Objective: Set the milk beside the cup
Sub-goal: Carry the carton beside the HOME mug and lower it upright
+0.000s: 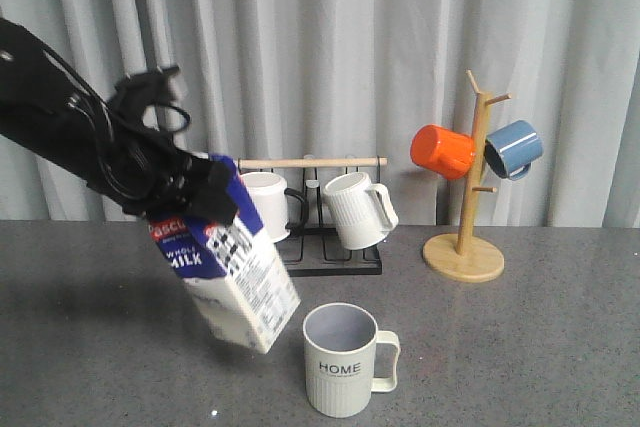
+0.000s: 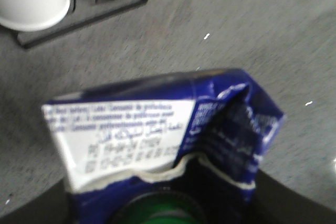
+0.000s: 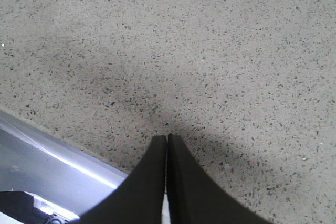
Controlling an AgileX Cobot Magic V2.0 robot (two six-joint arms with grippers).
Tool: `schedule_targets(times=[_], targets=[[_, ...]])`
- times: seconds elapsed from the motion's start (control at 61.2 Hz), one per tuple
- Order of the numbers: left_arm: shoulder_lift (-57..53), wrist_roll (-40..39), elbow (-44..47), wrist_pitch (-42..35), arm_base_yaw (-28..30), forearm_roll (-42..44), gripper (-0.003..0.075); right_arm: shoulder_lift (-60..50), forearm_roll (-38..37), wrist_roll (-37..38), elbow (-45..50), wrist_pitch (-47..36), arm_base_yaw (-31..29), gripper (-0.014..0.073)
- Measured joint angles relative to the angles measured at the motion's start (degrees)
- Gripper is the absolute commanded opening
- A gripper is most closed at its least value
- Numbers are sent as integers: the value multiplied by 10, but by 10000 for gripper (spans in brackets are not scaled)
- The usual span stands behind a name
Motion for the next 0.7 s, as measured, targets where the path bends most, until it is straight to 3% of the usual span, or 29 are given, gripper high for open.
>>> schedule_targets(times=[0.18,0.702], targets=[[11,-13,1,3,-9,46,109,0,2,0,0,0,0,-5],[60,-14,1,3,-20,59,111,0,4,0,0,0,0,-5]])
